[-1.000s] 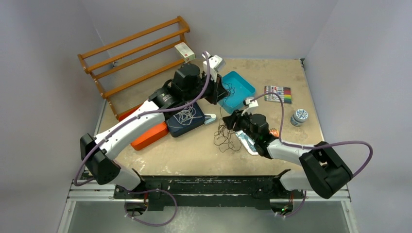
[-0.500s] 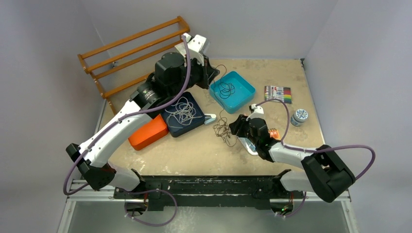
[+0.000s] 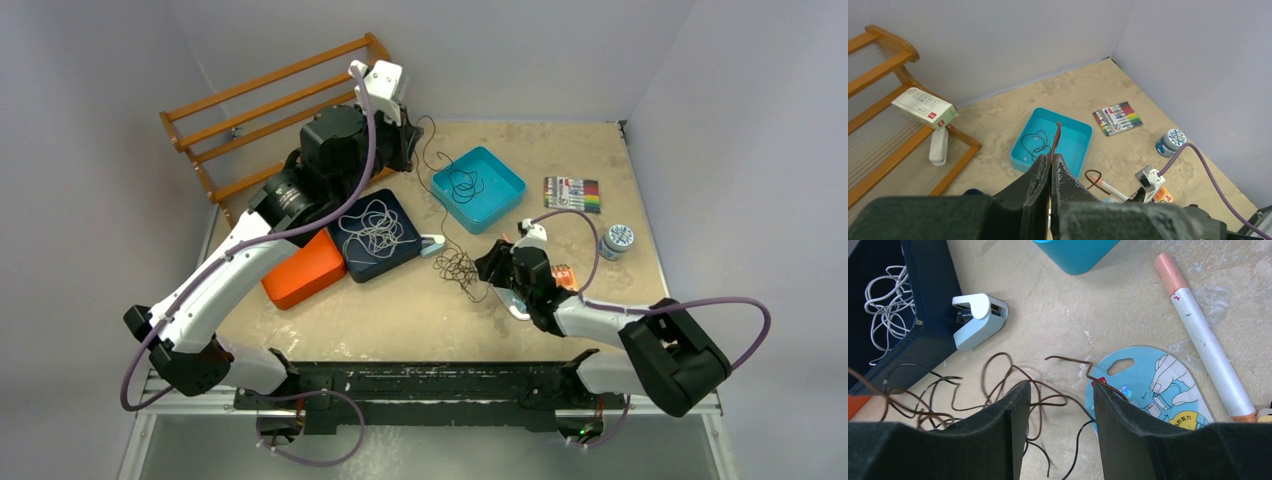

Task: Untangle the cables

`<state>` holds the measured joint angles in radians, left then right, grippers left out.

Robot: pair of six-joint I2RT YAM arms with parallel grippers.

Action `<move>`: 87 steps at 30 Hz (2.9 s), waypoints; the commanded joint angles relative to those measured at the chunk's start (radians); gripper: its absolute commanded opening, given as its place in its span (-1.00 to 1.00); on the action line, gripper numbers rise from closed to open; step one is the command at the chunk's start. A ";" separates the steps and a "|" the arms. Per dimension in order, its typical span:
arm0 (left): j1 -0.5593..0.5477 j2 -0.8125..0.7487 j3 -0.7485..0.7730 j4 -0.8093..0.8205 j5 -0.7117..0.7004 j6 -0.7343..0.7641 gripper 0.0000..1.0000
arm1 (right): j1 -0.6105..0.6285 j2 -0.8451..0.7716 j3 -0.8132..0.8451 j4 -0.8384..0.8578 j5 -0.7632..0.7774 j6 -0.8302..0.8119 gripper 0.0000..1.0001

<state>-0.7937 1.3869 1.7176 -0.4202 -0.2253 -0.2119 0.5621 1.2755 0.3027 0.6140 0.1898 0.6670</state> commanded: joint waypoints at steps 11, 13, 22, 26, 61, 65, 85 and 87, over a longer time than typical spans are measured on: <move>-0.002 -0.033 0.131 -0.015 -0.069 0.101 -1.00 | 0.002 -0.069 -0.014 -0.032 0.051 0.027 0.06; -0.002 -0.028 0.129 -0.013 -0.022 0.101 -1.00 | 0.002 -0.163 -0.026 -0.023 0.055 -0.010 0.07; -0.002 -0.013 0.116 -0.006 0.057 0.100 -1.00 | 0.002 -0.510 -0.037 0.020 -0.009 -0.304 0.32; -0.002 -0.008 0.115 -0.002 0.066 0.101 -1.00 | 0.004 -0.491 -0.013 0.137 -0.149 -0.488 0.37; -0.002 -0.060 0.163 0.027 0.042 0.086 -1.00 | 0.051 0.415 0.288 0.603 -0.324 -0.339 -0.22; -0.002 -0.071 0.186 0.034 0.016 0.092 -1.00 | 0.053 0.373 0.231 0.536 -0.205 -0.276 -0.26; -0.002 -0.122 0.263 0.126 -0.053 0.103 -1.00 | 0.053 0.242 0.042 0.281 0.039 -0.038 -0.24; -0.002 -0.120 0.280 0.126 -0.069 0.108 -1.00 | 0.052 0.246 0.033 0.284 0.047 -0.026 -0.23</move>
<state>-0.7937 1.2953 1.9263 -0.3664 -0.2508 -0.1329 0.6106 1.5406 0.3504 0.9073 0.1780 0.5880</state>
